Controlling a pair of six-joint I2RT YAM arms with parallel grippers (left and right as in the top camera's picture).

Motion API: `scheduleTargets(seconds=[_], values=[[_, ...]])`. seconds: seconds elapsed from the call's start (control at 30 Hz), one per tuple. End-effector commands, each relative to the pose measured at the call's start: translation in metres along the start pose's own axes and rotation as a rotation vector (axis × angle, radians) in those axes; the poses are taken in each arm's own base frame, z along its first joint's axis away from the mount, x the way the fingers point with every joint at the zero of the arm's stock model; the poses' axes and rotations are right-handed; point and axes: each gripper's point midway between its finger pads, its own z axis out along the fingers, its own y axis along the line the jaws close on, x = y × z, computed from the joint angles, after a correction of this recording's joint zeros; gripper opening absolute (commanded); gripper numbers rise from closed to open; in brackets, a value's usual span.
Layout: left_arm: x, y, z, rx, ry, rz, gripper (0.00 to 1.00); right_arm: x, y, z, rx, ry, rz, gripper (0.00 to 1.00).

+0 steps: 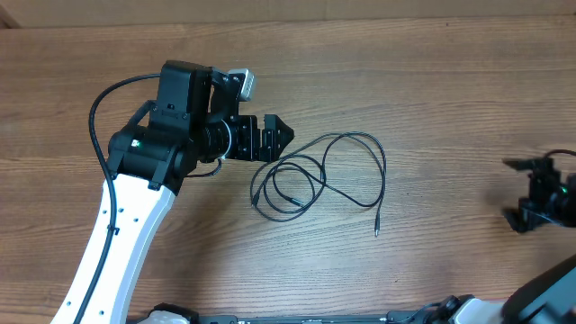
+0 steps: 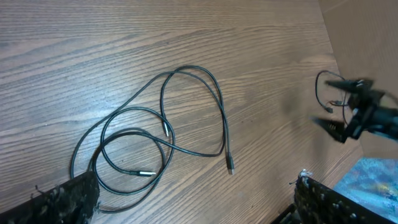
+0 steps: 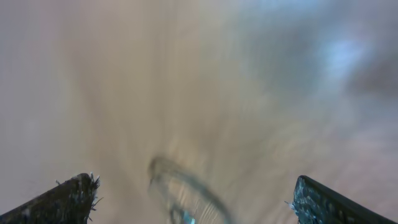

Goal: Untangle cables

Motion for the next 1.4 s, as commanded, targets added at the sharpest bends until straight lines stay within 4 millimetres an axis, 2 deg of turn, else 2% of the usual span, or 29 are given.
scheduleTargets(seconds=[0.0, 0.17, 0.37, 0.57, 0.8, 0.93, 1.13, 1.23, 1.37], values=[[-0.006, -0.001, -0.003, -0.003, -0.018, 0.014, 1.00, 0.044, 0.064, -0.024, -0.238, 0.062, -0.271, 1.00], [-0.006, -0.001, -0.003, -0.003, -0.018, 0.014, 1.00, 0.083, 0.093, -0.052, -0.323, 0.028, -0.432, 1.00], [-0.006, -0.001, -0.003, -0.003, -0.018, 0.014, 1.00, 0.119, 0.113, -0.086, -0.421, -0.035, -0.635, 1.00], [-0.006, -0.001, -0.003, -0.003, -0.018, 0.014, 0.99, 0.146, 0.113, -0.106, -0.456, -0.059, -0.702, 1.00], [-0.006, -0.001, -0.003, -0.003, -0.018, 0.014, 0.99, 0.162, 0.115, -0.124, -0.492, -0.117, -0.765, 1.00], [-0.006, -0.001, -0.003, -0.003, -0.018, 0.014, 0.99, 0.165, 0.113, -0.121, -0.489, -0.100, -0.762, 1.00], [-0.006, -0.001, -0.003, -0.003, -0.018, 0.014, 1.00, 0.182, 0.109, -0.094, -0.431, 0.005, -0.806, 0.96], [-0.006, -0.001, -0.003, -0.003, -0.018, 0.014, 1.00, 0.183, 0.106, -0.083, -0.376, 0.014, -0.809, 0.97], [-0.006, -0.001, -0.003, -0.003, -0.018, 0.014, 1.00, 0.180, 0.100, -0.068, -0.292, 0.026, -0.714, 1.00]])
